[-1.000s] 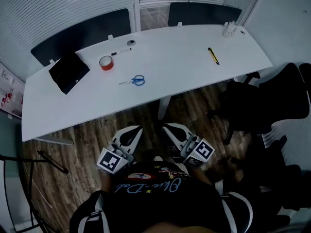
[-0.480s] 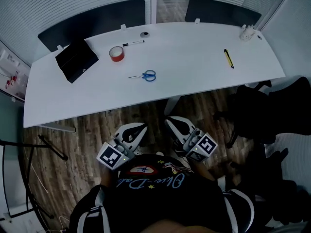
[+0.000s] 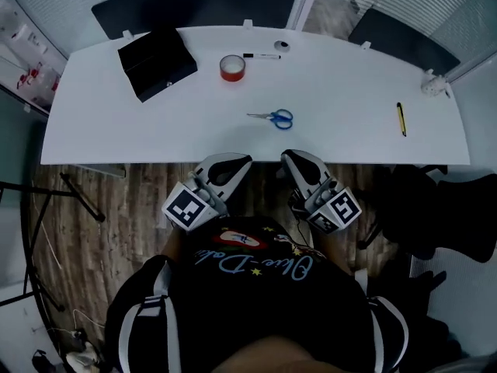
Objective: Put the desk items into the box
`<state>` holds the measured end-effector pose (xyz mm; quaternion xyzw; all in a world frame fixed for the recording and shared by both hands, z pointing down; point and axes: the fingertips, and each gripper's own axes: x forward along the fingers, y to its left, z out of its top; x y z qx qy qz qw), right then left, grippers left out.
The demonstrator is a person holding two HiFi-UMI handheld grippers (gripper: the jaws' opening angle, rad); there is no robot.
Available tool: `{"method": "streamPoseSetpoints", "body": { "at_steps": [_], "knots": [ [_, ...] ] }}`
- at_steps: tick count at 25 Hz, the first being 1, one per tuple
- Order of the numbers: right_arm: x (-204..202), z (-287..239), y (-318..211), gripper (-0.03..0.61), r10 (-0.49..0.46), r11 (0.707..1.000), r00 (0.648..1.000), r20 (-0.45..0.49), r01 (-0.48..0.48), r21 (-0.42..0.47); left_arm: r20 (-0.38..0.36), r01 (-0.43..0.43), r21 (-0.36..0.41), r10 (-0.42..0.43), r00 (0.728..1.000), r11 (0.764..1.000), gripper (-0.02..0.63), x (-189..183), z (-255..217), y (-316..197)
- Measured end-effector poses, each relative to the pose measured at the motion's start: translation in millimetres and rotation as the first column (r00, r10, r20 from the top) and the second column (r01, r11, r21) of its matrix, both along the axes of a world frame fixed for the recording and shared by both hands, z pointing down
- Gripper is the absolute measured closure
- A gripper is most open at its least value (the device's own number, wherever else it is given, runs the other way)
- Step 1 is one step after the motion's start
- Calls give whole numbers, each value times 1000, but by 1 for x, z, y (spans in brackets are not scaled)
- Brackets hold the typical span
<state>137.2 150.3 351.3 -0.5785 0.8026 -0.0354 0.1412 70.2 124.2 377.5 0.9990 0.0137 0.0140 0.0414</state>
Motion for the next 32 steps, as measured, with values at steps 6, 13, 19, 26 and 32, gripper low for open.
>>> {"method": "streamPoseSetpoints", "body": {
  "at_steps": [6,13,19,26,32],
  "knots": [
    [-10,3,-68,555,-42,999,997,-59,41,-27,88,115,3,-115,990,993,617,-22,23,-68],
    [-24,12,-128,555,-87,995,989,-120,80,-60,92,173,1,-173,981,985,617,-37,26,-124],
    [-31,14,-170,554,-95,994,986,-138,86,-70,80,202,-1,-202,976,979,617,-48,24,-168],
    [-36,20,-206,549,-75,994,983,-166,60,-93,77,183,-10,-182,980,983,617,-55,27,-201],
    [-27,32,-220,549,-91,987,976,-200,61,-147,88,172,-12,-170,981,985,617,-42,33,-213]
  ]
}}
